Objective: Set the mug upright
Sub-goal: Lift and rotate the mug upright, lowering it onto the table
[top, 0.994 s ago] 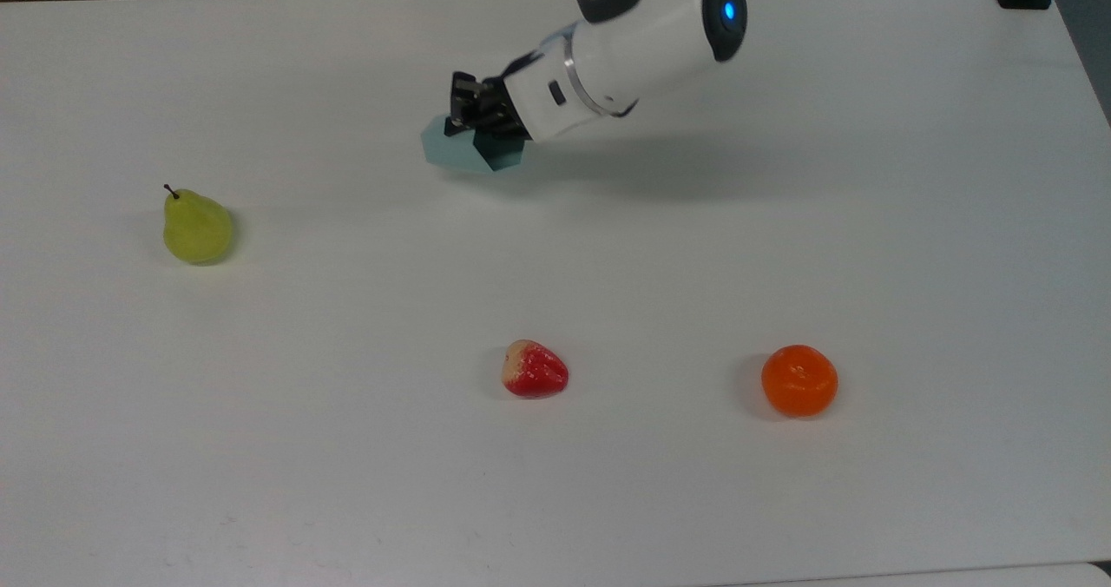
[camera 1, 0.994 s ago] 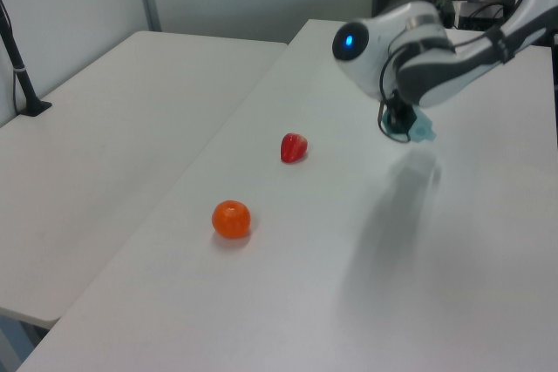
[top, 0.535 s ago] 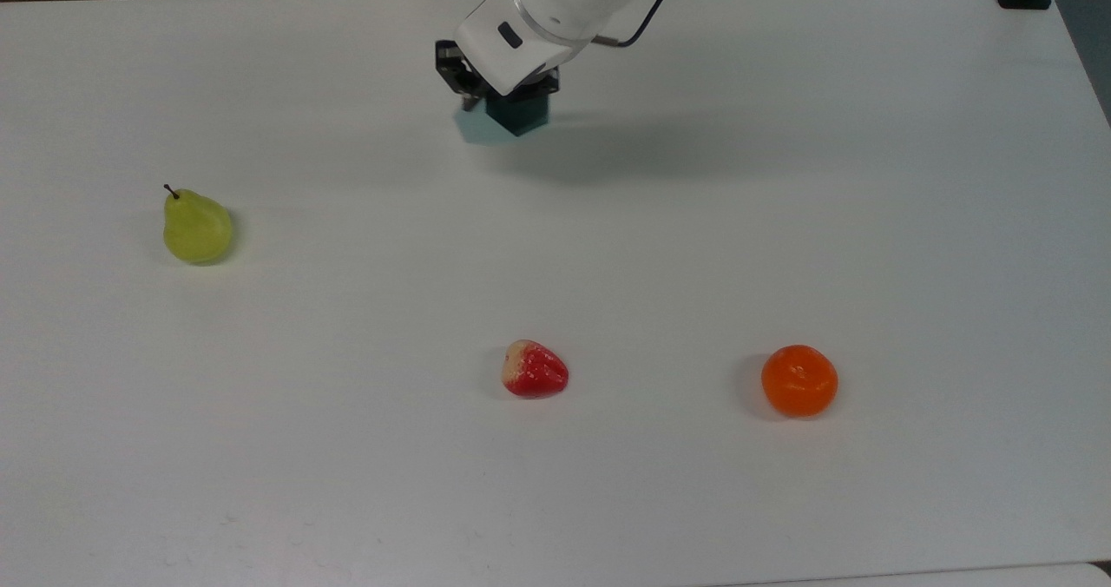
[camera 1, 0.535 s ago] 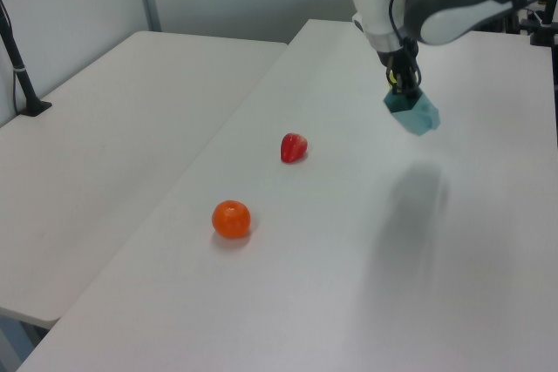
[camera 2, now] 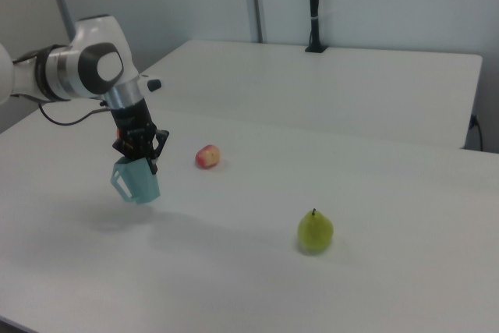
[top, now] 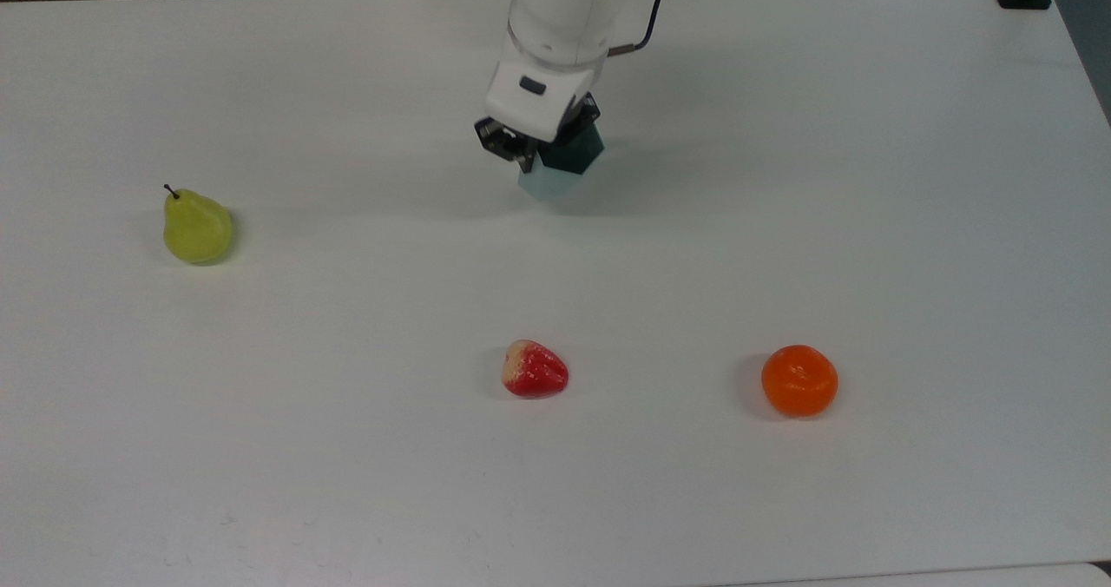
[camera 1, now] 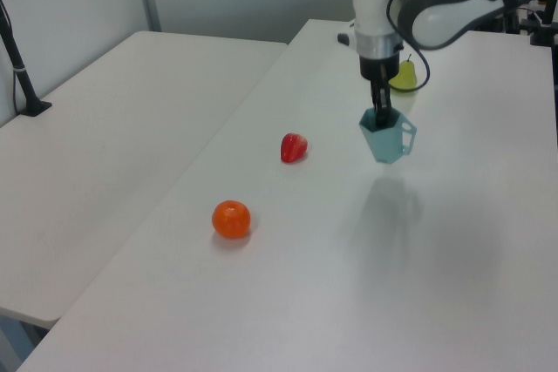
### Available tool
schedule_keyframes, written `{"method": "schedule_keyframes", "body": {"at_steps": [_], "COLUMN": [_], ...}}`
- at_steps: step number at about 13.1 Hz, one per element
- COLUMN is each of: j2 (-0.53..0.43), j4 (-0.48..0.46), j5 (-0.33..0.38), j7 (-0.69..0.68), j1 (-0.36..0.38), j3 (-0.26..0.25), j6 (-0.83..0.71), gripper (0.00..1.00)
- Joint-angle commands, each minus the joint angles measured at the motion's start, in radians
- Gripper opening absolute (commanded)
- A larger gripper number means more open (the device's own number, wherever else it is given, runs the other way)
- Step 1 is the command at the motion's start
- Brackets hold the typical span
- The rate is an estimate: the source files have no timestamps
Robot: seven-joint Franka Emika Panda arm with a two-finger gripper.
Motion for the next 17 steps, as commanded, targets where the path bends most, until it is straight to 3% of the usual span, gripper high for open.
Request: {"method": "schedule_keyframes", "body": {"at_steps": [1, 3, 10, 11, 12, 14, 16, 17], "j2": [0.005, 0.008, 0.065, 0.065, 0.064, 0.053, 0.016, -0.004], "j4": [-0.036, -0.031, -0.027, -0.027, -0.027, -0.025, -0.024, -0.022], "j5": [0.115, 0.203, 0.205, 0.203, 0.203, 0.198, 0.185, 0.183], "j7": [-0.164, -0.221, -0.2, -0.186, -0.177, -0.139, -0.085, -0.056], "j1": [-0.001, -0.004, 0.009, 0.007, 0.007, 0.007, 0.007, 0.006], "j3": [0.004, 0.002, 0.002, 0.001, 0.001, -0.002, -0.004, -0.004], "j6": [0.076, 0.079, 0.179, 0.186, 0.179, 0.154, 0.101, 0.066], "gripper": [0.0, 0.0, 0.03, 0.12, 0.3, 0.79, 0.97, 1.0]}}
